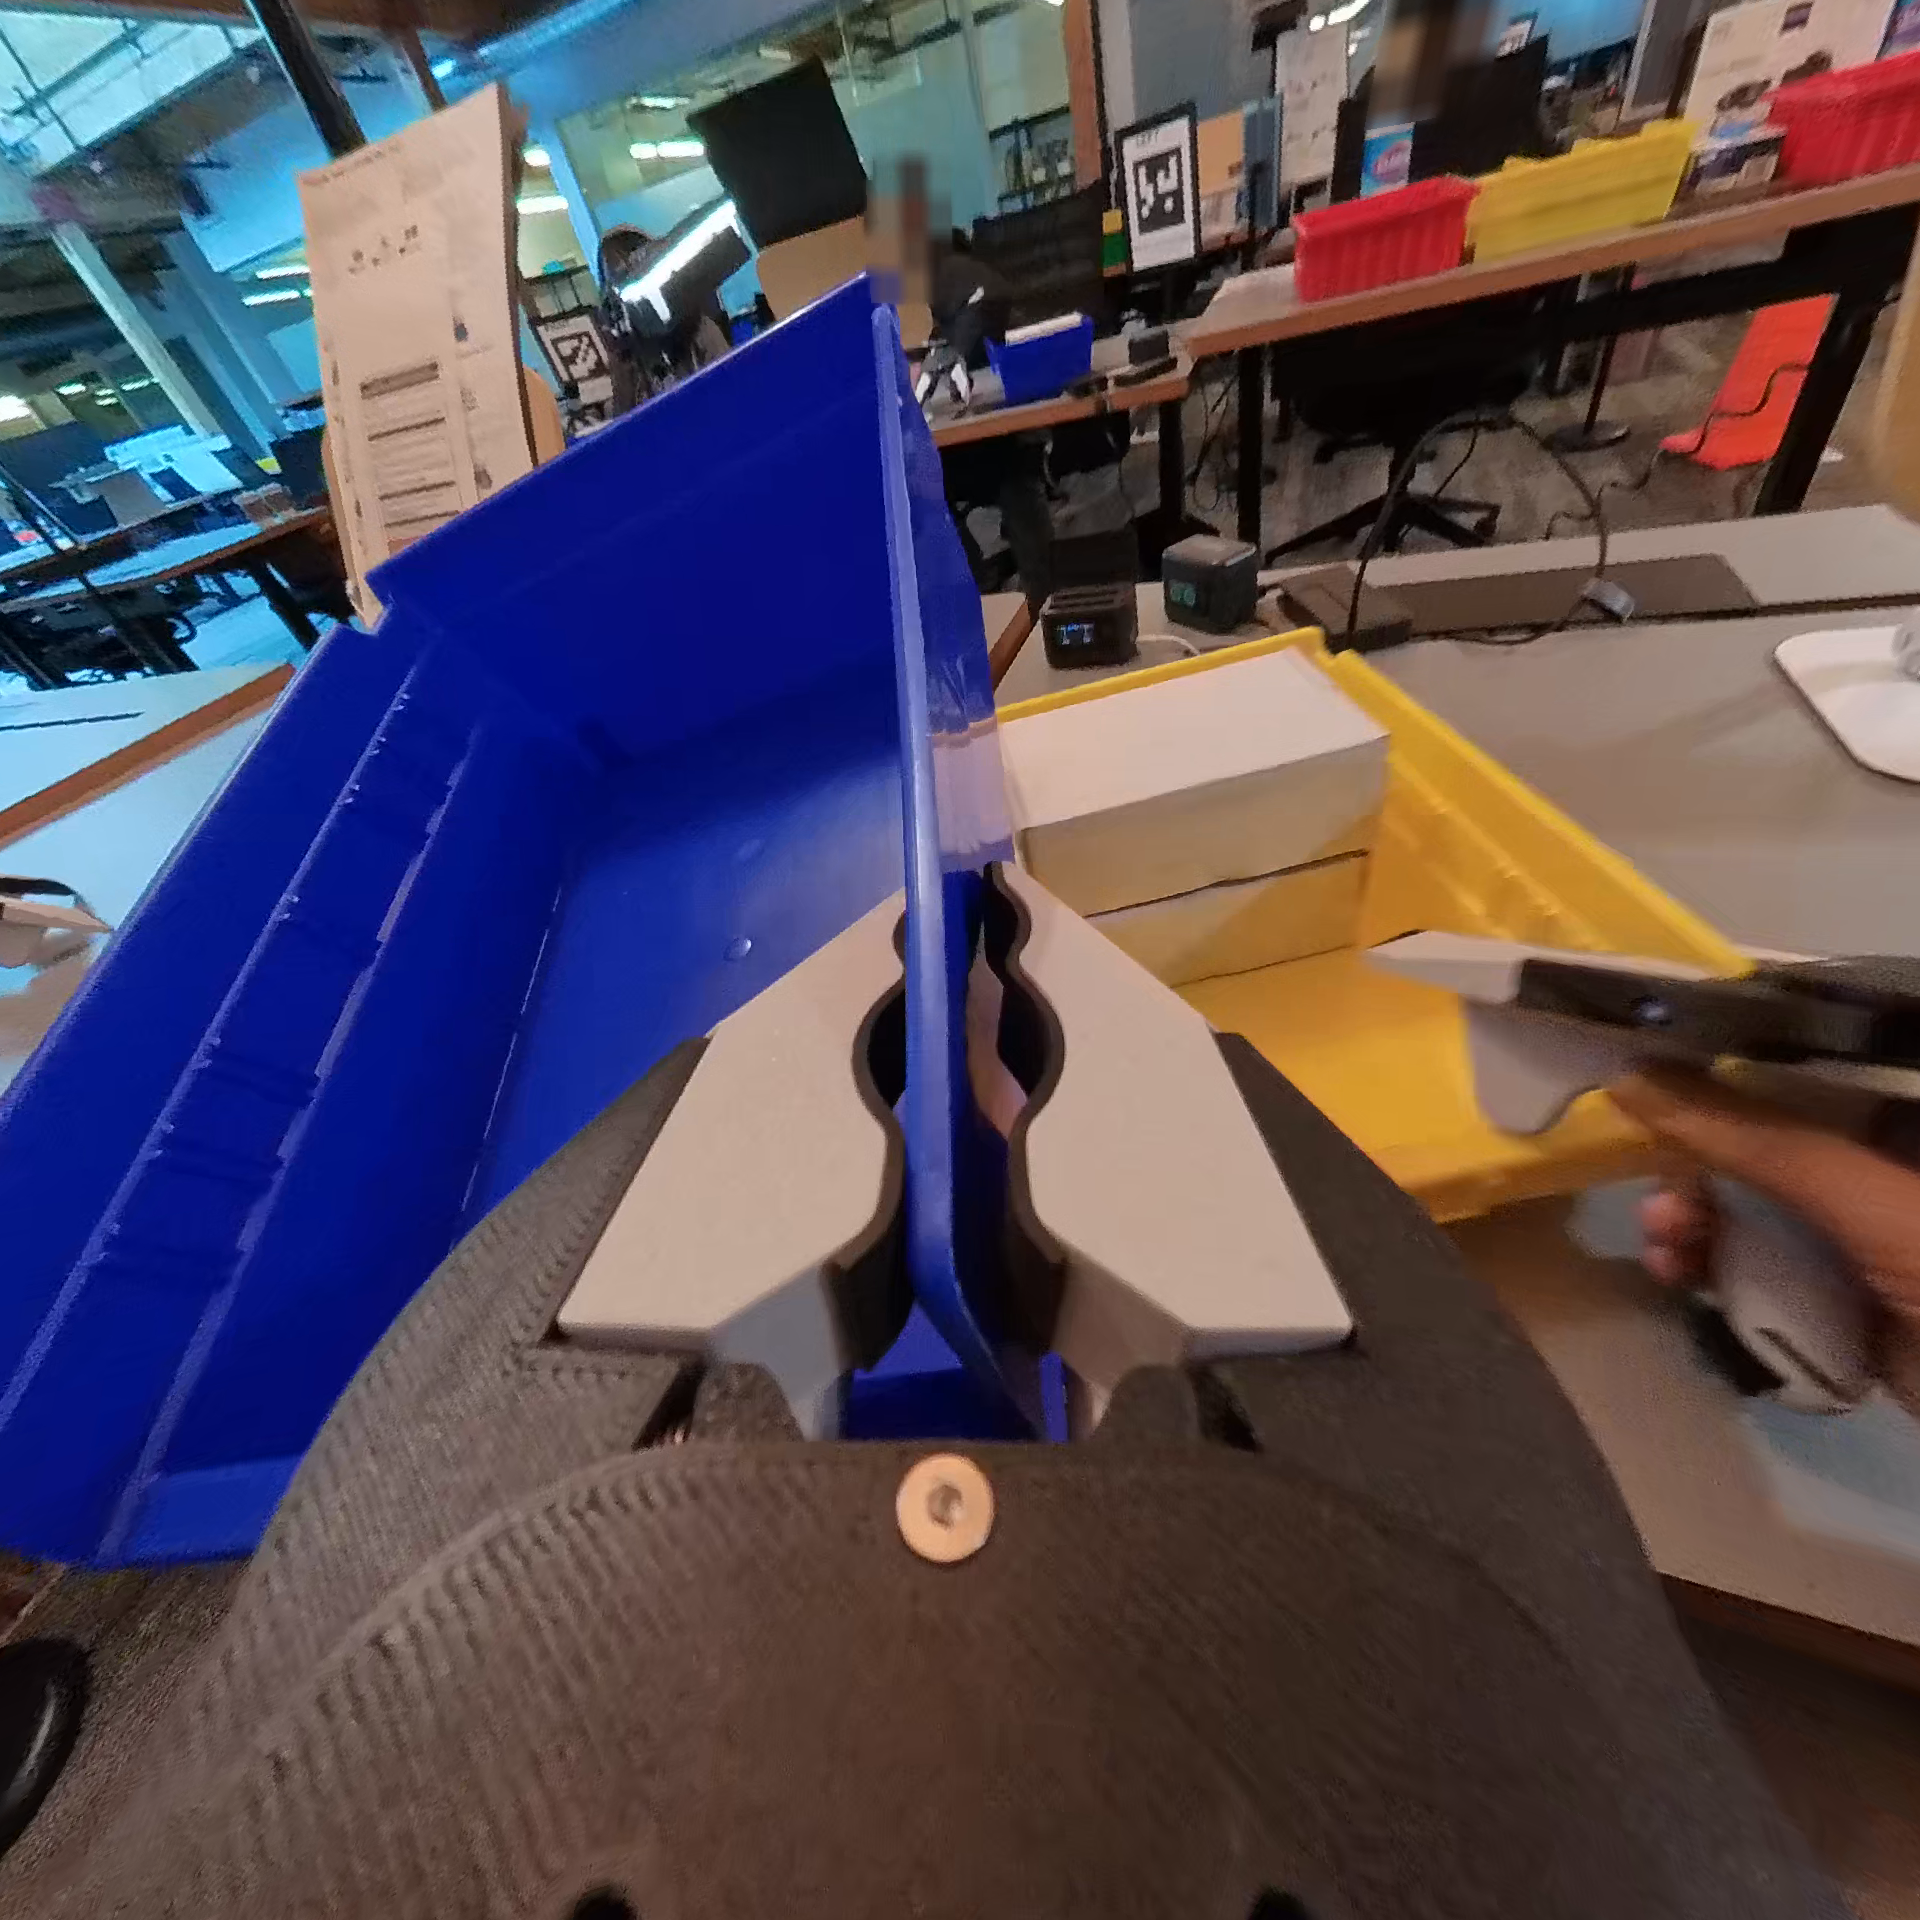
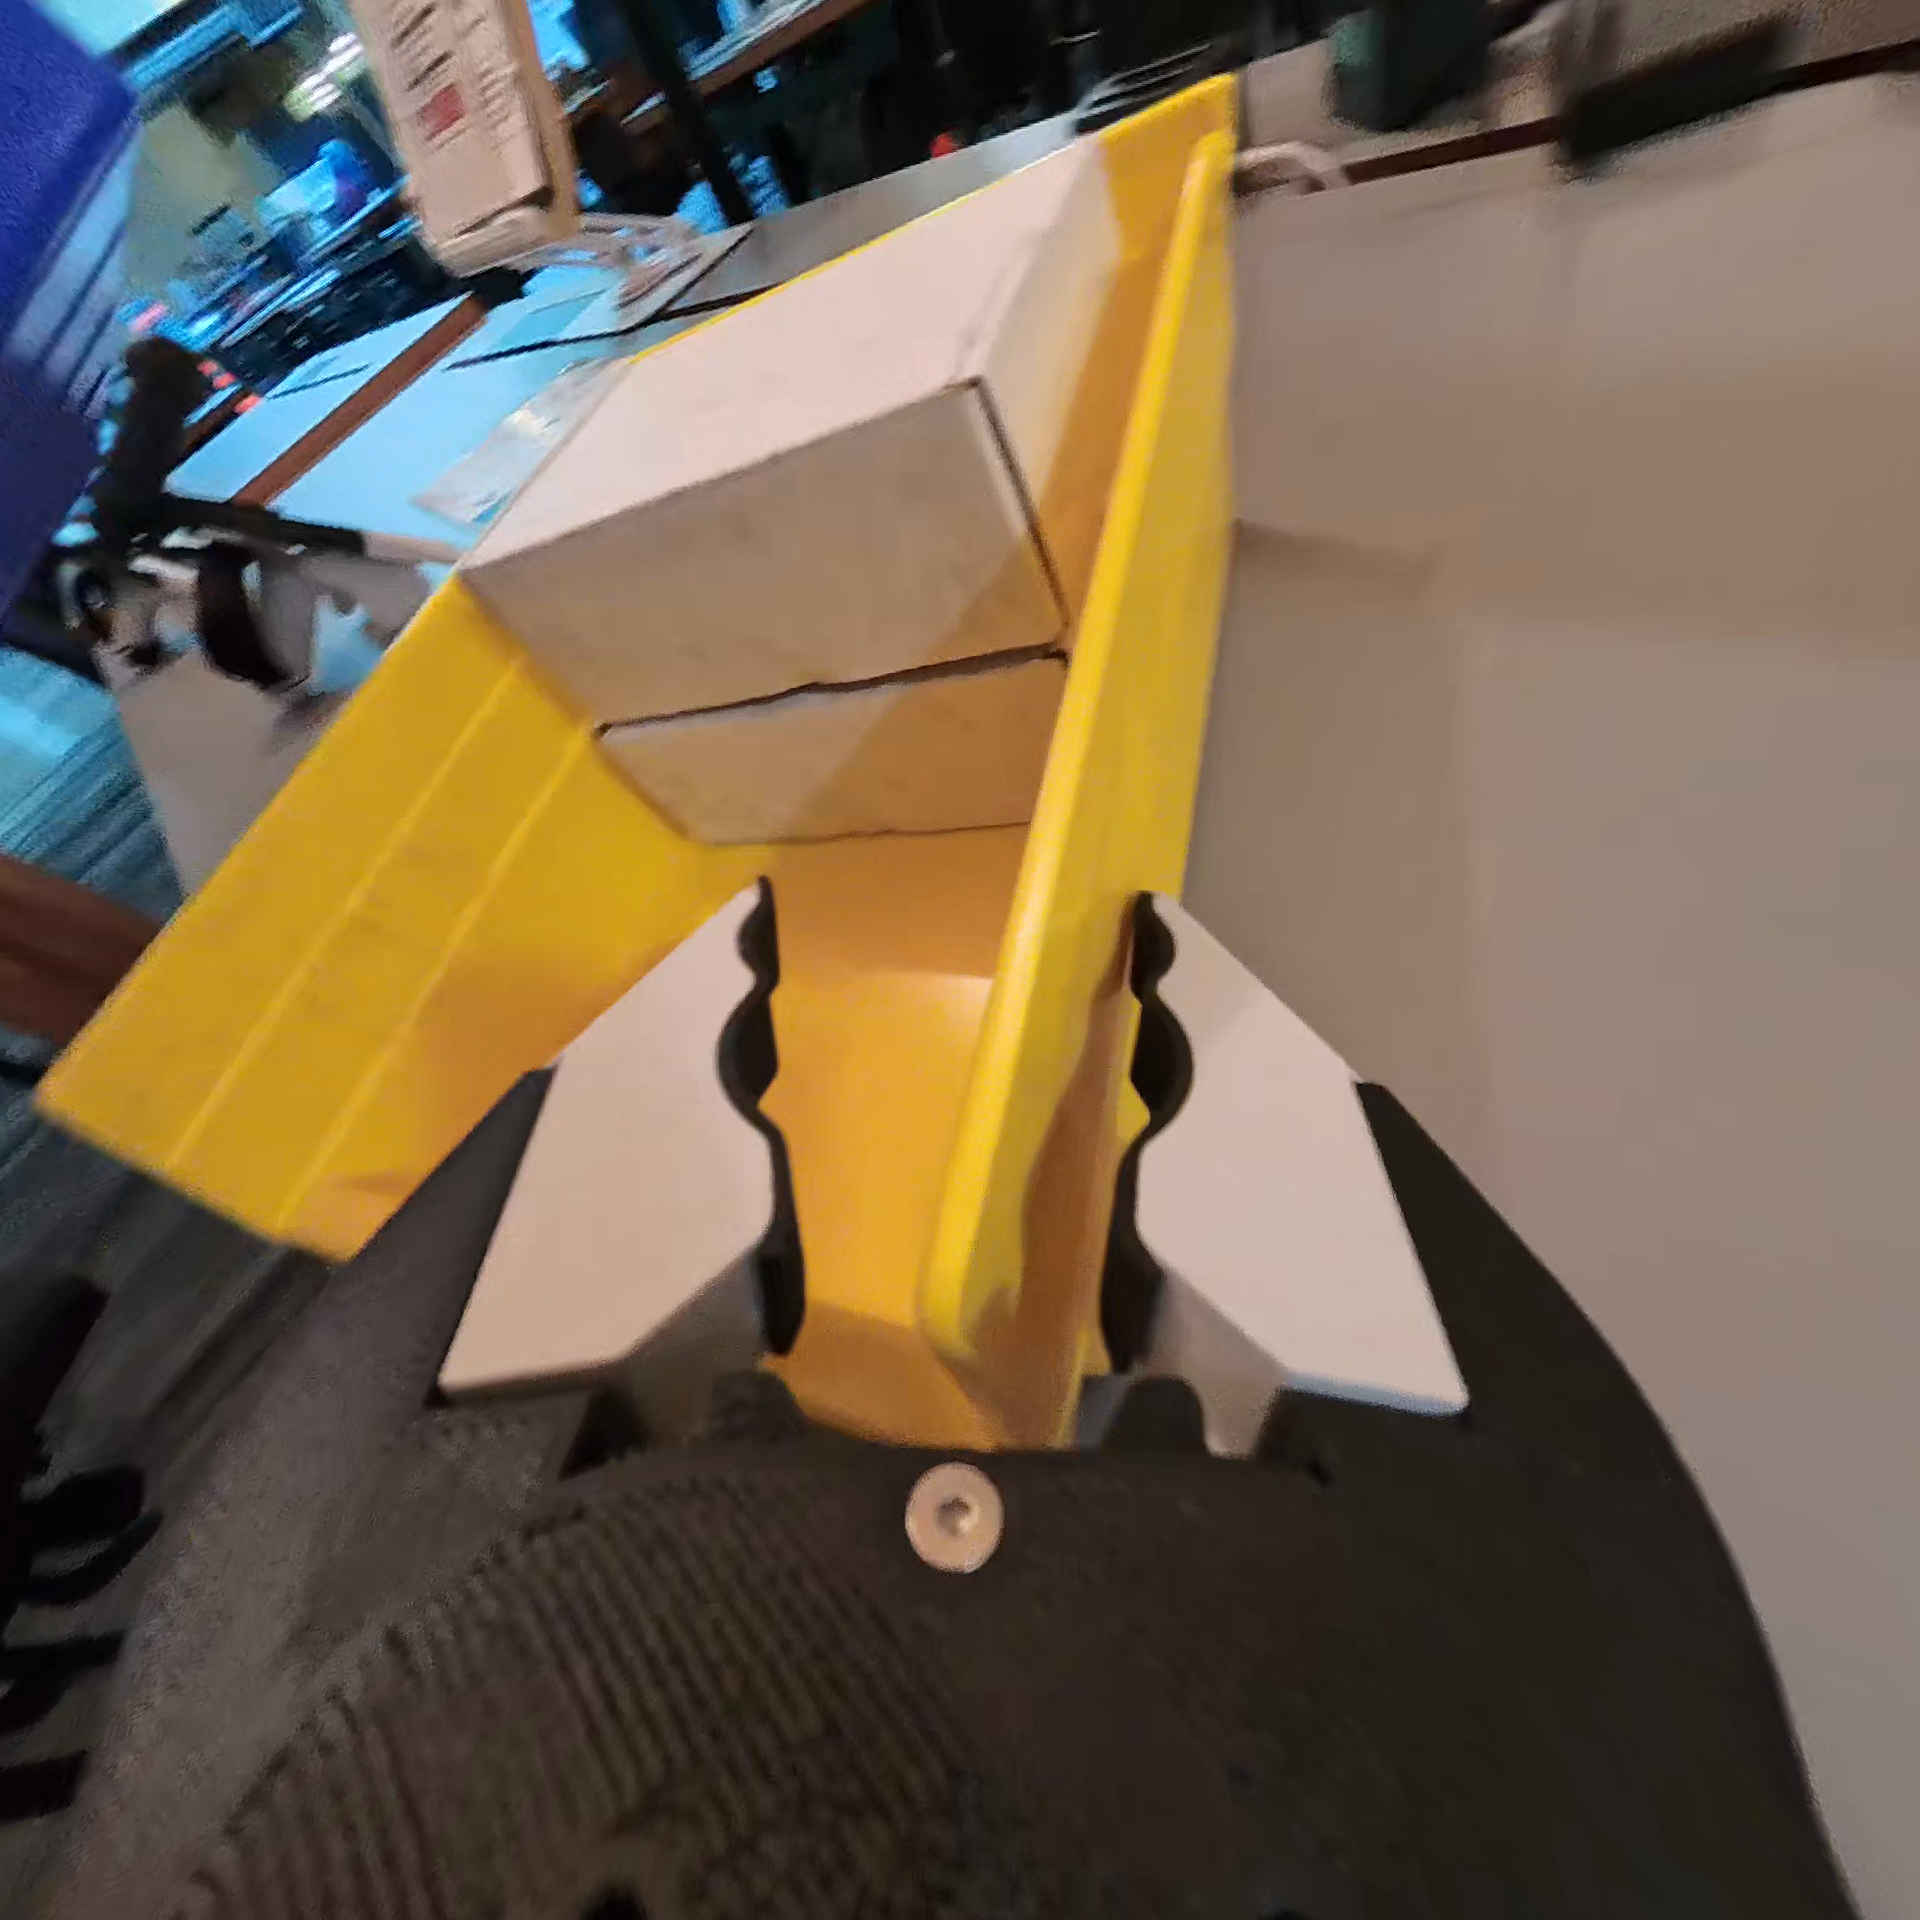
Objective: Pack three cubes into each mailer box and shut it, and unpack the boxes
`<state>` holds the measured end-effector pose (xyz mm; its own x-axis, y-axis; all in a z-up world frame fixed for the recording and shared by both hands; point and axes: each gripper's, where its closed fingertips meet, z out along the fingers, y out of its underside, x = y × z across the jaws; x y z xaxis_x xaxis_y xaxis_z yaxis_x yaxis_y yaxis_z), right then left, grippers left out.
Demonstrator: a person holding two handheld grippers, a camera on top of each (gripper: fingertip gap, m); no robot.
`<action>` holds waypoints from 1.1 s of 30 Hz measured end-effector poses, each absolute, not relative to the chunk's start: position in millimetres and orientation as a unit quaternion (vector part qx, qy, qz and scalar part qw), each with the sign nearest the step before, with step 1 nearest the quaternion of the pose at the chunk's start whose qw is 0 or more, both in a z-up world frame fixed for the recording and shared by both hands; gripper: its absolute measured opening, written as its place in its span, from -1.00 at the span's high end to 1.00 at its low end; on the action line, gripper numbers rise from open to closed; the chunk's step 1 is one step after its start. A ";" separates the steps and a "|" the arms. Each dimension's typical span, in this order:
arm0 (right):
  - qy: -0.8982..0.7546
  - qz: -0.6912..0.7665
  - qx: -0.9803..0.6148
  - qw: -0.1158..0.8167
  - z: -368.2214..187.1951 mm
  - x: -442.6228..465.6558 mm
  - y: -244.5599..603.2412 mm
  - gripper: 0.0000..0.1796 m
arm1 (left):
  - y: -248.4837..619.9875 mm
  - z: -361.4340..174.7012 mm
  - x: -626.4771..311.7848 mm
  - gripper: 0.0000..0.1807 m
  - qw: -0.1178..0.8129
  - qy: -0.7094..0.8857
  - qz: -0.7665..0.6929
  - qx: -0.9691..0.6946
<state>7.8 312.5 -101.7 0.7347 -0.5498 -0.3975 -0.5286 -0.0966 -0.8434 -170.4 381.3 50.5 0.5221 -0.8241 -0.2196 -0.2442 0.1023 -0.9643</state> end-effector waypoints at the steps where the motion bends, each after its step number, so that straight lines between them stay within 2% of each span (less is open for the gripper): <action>1: 0.352 0.002 -0.745 0.566 -100.9 -1.1 324.8 0.20 | 379.5 54.3 -171.9 0.94 0.611 0.425 -0.241 -0.623; 6: 0.282 0.084 -0.770 0.566 -91.6 -47.3 354.3 0.02 | 370.3 72.1 -178.7 0.95 0.629 0.423 -0.244 -0.605; 8: 0.213 0.124 -0.768 0.591 -76.8 -65.5 340.7 0.15 | 361.9 78.3 -179.4 0.95 0.630 0.430 -0.251 -0.595; 10: 0.152 0.158 -0.728 0.650 -49.7 -73.6 306.1 0.11 | 350.6 82.8 -178.5 0.95 0.625 0.448 -0.262 -0.583; 13: 0.117 0.154 -0.698 0.690 -30.2 -57.1 231.9 0.11 | 320.6 91.7 -173.7 0.95 0.609 0.473 -0.296 -0.564; 20: 0.168 -0.078 -0.744 0.641 -42.0 49.8 18.3 0.22 | 164.7 102.7 -146.3 0.96 0.528 0.599 -0.392 -0.457; 24: 0.240 -0.179 -0.728 0.616 -32.2 86.2 -112.4 0.23 | 49.6 88.2 -129.8 0.94 0.425 0.684 -0.463 -0.370; 28: 0.336 -0.273 -0.642 0.633 -11.1 107.3 -233.4 0.21 | -46.4 64.7 -104.7 0.95 0.304 0.738 -0.518 -0.307; 33: 0.433 -0.307 -0.502 0.683 24.3 114.5 -337.6 0.18 | -130.4 16.4 -47.9 0.94 0.273 0.785 -0.494 -0.253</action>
<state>114.5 -337.6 24.3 0.4354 -0.8545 -0.2833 -0.0152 0.3077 -0.9514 -47.9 -130.4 16.4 -0.7226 -0.6678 -0.1786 -0.1279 0.3830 -0.9149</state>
